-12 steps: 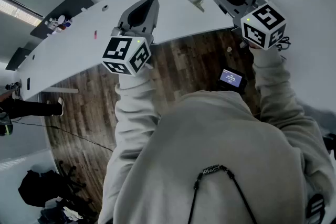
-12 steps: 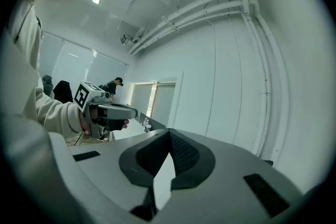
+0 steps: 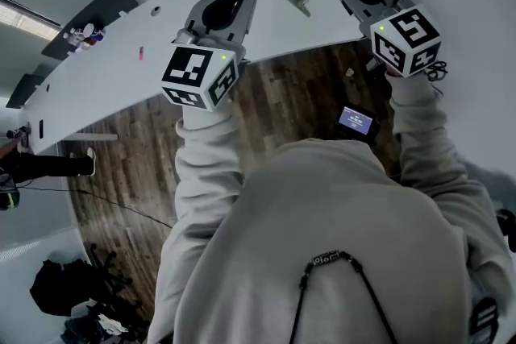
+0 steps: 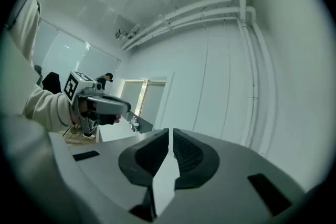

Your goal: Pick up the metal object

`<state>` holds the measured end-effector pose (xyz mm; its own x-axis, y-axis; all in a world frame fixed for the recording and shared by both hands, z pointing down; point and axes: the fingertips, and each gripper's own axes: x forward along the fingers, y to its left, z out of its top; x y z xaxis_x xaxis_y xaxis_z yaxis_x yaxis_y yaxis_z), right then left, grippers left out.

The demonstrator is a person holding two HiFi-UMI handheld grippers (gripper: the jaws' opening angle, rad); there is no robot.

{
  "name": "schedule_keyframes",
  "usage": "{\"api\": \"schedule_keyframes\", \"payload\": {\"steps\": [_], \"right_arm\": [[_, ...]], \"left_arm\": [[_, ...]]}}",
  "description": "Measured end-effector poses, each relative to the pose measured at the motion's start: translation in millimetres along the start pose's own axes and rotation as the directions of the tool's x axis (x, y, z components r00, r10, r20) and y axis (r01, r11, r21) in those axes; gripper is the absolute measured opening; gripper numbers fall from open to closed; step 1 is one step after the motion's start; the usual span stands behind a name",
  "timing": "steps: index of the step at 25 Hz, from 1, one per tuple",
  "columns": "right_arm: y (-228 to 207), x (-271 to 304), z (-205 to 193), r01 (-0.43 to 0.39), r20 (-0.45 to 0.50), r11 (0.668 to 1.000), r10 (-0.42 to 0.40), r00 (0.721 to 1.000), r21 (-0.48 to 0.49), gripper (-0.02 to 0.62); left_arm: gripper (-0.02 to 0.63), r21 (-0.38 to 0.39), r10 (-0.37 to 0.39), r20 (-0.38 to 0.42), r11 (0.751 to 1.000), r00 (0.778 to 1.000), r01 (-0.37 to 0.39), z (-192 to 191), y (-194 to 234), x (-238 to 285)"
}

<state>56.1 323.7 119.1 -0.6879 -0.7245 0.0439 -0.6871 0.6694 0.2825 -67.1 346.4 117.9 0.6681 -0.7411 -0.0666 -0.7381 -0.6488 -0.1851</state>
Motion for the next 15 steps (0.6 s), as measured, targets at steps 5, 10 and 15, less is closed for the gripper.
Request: {"api": "schedule_keyframes", "payload": {"steps": [5, 10, 15], "right_arm": [[-20.0, -1.1, -19.9, -0.013, -0.031, 1.000, 0.013, 0.999, 0.015, 0.020], [-48.6, 5.3, -40.9, -0.022, -0.077, 0.999, 0.026, 0.997, 0.050, 0.020], [-76.2, 6.9, -52.7, -0.068, -0.066, 0.989, 0.077, 0.995, 0.133, 0.020]], "left_arm": [[0.005, 0.014, 0.028, 0.024, 0.999, 0.999, -0.028, -2.0, -1.2, 16.4], [0.005, -0.124, 0.073, -0.004, 0.990, 0.997, -0.073, -17.2, 13.7, 47.5], [0.005, -0.198, 0.091, 0.014, 0.976, 0.996, -0.086, -21.7, 12.6, 70.1]]}}
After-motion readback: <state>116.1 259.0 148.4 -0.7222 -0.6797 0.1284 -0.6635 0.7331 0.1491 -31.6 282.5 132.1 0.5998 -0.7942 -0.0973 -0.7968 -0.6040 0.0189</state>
